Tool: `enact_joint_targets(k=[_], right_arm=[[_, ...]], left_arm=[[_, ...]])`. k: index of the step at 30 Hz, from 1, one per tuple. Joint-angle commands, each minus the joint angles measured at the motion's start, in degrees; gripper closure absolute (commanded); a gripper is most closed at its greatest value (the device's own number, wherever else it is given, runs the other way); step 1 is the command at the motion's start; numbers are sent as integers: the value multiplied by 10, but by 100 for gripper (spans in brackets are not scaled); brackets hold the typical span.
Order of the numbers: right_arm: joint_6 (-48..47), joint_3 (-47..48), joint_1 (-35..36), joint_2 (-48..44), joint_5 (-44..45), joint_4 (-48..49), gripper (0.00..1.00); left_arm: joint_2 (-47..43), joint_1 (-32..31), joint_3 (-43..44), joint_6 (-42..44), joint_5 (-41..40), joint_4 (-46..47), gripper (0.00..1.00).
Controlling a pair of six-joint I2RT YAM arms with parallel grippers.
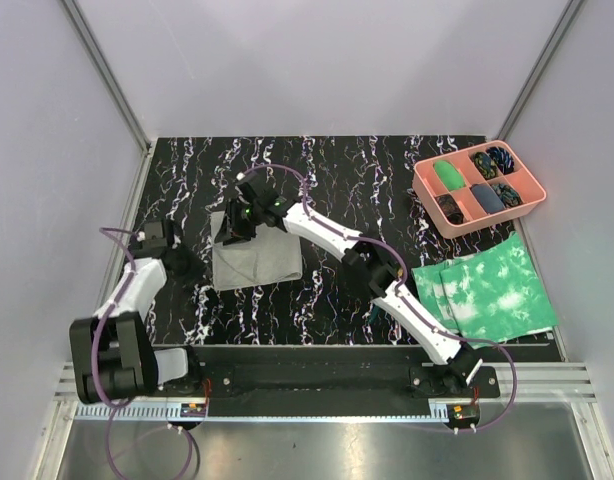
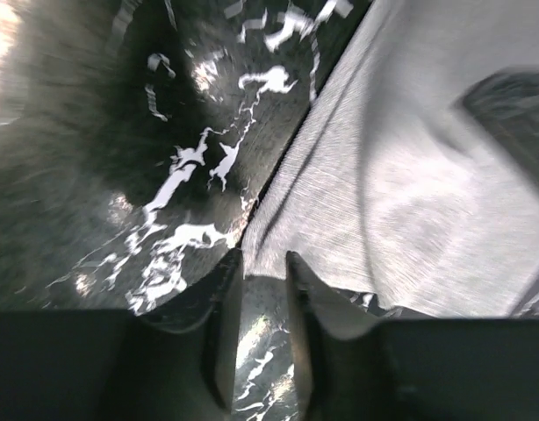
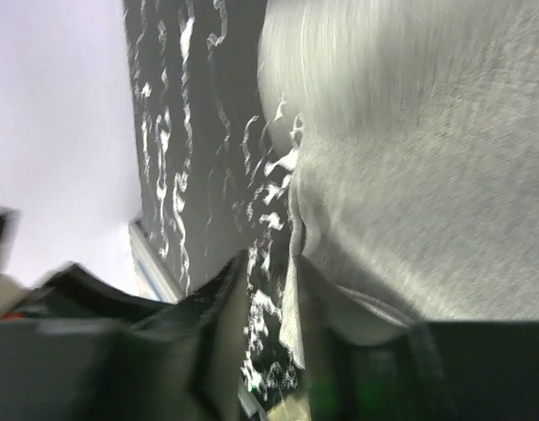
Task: Fold the napkin into a case and place the utensils inside
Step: Fold the rectangle-folded napkin at the center of the board.
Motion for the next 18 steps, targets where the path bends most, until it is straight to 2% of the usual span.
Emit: enact_joint_targets(k=[1, 2, 4, 5, 7, 9, 10, 13, 18], right_arm=[[-39, 19, -3, -59, -60, -3, 57], [-52, -14, -3, -81, -48, -16, 53], [-90, -59, -14, -151, -35, -27, 52], [-102, -114, -17, -175, -20, -28, 51], [-130, -171, -34, -240, -12, -28, 46], [-159, -240, -45, -267, -26, -26, 43], [-169, -287, -58, -289, -19, -22, 42], [-181, -364, -80, -309, -62, 45, 41], [-161, -402, -84, -290, -100, 102, 43]], left_arm=[[-89, 27, 33, 21, -10, -17, 69], [-96, 29, 47, 27, -5, -16, 67], [-95, 30, 66, 34, 25, -11, 65], [-87, 30, 87, 37, 45, 1, 65], [-37, 29, 110, 43, 104, 7, 65], [31, 26, 140, 43, 172, 27, 66], [55, 23, 153, 42, 181, 30, 68], [131, 2, 202, 44, 192, 40, 69], [244, -17, 276, 43, 176, 50, 73]])
